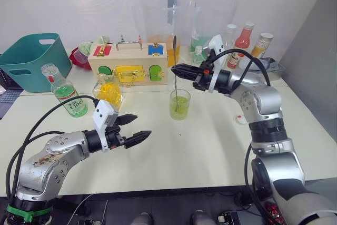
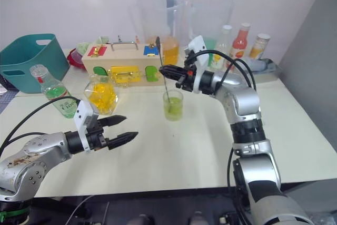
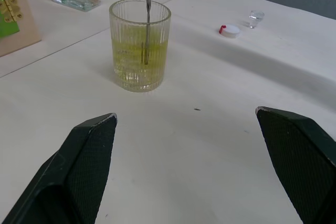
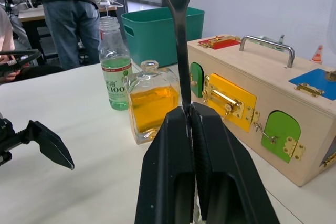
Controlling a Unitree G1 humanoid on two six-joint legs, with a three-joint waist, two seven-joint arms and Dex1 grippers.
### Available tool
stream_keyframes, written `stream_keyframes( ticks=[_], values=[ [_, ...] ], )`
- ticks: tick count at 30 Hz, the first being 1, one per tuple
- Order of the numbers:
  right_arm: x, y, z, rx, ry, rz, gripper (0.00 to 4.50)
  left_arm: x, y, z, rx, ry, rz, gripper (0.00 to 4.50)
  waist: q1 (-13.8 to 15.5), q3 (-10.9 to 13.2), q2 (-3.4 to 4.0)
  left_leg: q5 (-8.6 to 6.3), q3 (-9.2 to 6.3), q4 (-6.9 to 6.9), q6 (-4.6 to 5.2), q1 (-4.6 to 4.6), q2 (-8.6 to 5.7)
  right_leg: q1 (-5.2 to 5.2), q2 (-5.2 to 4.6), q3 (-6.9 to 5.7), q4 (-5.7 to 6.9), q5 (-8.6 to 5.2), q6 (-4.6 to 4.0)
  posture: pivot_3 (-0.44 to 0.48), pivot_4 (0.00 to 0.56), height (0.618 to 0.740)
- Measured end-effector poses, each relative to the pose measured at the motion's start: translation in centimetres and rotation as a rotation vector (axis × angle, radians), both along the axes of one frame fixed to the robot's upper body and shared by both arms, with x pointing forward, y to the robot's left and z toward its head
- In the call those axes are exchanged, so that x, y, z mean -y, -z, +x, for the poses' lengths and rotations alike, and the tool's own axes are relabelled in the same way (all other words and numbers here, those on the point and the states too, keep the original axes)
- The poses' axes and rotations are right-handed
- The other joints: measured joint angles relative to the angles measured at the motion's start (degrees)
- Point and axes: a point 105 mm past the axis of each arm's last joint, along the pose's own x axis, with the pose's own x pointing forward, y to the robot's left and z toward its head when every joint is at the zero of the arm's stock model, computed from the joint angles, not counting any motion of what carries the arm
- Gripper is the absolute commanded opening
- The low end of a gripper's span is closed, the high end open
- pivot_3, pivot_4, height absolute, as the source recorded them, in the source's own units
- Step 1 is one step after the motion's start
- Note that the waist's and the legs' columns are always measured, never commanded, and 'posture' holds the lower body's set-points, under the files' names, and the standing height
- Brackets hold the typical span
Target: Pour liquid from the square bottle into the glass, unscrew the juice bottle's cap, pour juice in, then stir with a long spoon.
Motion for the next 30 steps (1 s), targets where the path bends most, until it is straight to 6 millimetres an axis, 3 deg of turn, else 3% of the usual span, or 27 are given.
stream_keyframes(
  ticks=[9, 16, 21, 25, 30],
  values=[
    [0.3, 1.0, 1.7, 0.084, 0.105, -0.074, 0.00, 0.0, 0.0, 0.0, 0.002, 0.000, 0.001, 4.48, 0.06, 0.00, 0.00, 0.01, 0.01, 0.00, -0.01, 0.00, -0.01, 0.00, -0.01, 0.00, 0.00, 0.00, 0.00, 0.000, 0.150, 0.740],
    [1.3, 1.1, 1.2, 0.048, 0.079, -0.114, 0.00, 0.0, 0.0, 0.0, 0.001, 0.004, 0.001, 4.48, 0.06, 0.00, 0.00, 0.01, 0.00, 0.00, -0.01, 0.00, -0.01, 0.01, -0.01, 0.00, -0.01, 0.00, 0.00, 0.000, 0.150, 0.740],
    [0.6, 0.0, 0.1, 0.024, 0.019, -0.051, 0.00, 0.3, 0.2, -0.1, -0.006, 0.017, 0.003, 4.48, -0.12, 0.00, 0.00, 0.00, 0.00, 0.00, -0.01, 0.01, 0.03, 0.00, 0.03, 0.00, 0.00, 0.00, 0.00, 0.000, 0.150, 0.740],
    [-0.2, 0.0, 0.3, 0.028, 0.031, -0.014, 0.00, 0.4, 0.2, -0.1, -0.007, 0.024, 0.004, 4.48, -0.01, 0.00, 0.00, 0.01, 0.00, 0.00, -0.01, 0.00, 0.02, -0.01, 0.02, 0.00, 0.01, 0.01, -0.02, 0.000, 0.150, 0.740],
    [0.1, -0.2, 0.8, 0.062, 0.072, -0.017, 0.00, 0.3, 0.2, 0.0, -0.005, 0.021, 0.006, 4.48, 0.18, 0.00, 0.00, 0.01, 0.00, 0.00, -0.02, 0.00, -0.02, 0.01, -0.01, 0.00, 0.00, 0.01, -0.01, 0.000, 0.150, 0.740]
  ],
)
